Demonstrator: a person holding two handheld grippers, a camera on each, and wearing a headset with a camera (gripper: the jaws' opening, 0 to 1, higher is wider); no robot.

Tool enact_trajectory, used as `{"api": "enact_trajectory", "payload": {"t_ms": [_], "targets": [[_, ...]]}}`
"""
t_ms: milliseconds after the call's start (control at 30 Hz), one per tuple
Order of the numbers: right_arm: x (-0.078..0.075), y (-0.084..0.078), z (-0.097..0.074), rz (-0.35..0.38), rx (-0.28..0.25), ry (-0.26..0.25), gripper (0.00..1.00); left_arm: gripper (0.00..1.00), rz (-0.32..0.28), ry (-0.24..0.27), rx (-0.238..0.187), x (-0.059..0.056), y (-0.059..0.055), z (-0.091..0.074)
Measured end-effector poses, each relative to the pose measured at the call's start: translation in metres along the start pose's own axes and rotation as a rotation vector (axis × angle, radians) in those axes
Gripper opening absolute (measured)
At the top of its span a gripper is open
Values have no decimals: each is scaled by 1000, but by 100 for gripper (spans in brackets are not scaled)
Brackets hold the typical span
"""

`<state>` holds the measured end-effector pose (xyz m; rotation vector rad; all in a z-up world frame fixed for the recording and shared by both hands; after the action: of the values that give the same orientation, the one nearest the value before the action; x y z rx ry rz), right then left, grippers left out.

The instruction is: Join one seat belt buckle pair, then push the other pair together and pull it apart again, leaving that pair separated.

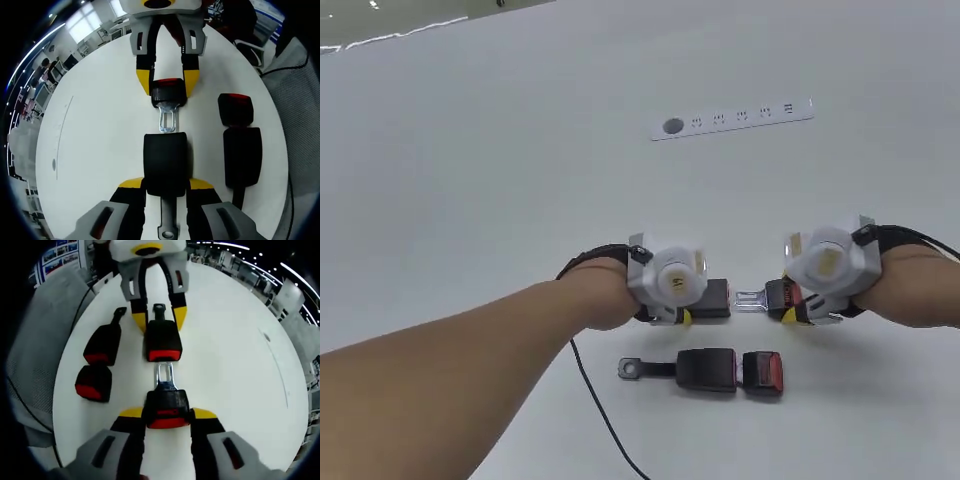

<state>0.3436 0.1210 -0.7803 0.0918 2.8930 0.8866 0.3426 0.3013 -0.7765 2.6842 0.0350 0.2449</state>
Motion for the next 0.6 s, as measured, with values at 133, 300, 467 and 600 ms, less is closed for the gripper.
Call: {"api": "enact_trajectory", "payload": {"t_ms": [133,300,467,600], "targets": [[-1,4,4,-1,0,3,35,32,1,-2,0,0,0,0],[-1,10,7,-14,-19,0,35,32,8,-5,3,0,1,1],[-1,13,12,-28,-20,3,35,32,10,-8,5,0,1,1],[-1,12,13,-21,-25,-1,34,31,30,-5,4,-1,2,1]]}}
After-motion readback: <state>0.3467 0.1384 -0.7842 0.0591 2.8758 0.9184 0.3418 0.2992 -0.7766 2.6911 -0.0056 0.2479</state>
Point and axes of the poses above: the centre of the closed fingertips' face, and the gripper's own axes: z roughly forward along the fingers, x roughly to its left, y roughly out of its top, the point moved 9 cm from there along -z, roughly backward along the fingers, and after that the axes turned 6 degrees about -x, right-handed, at the moved point
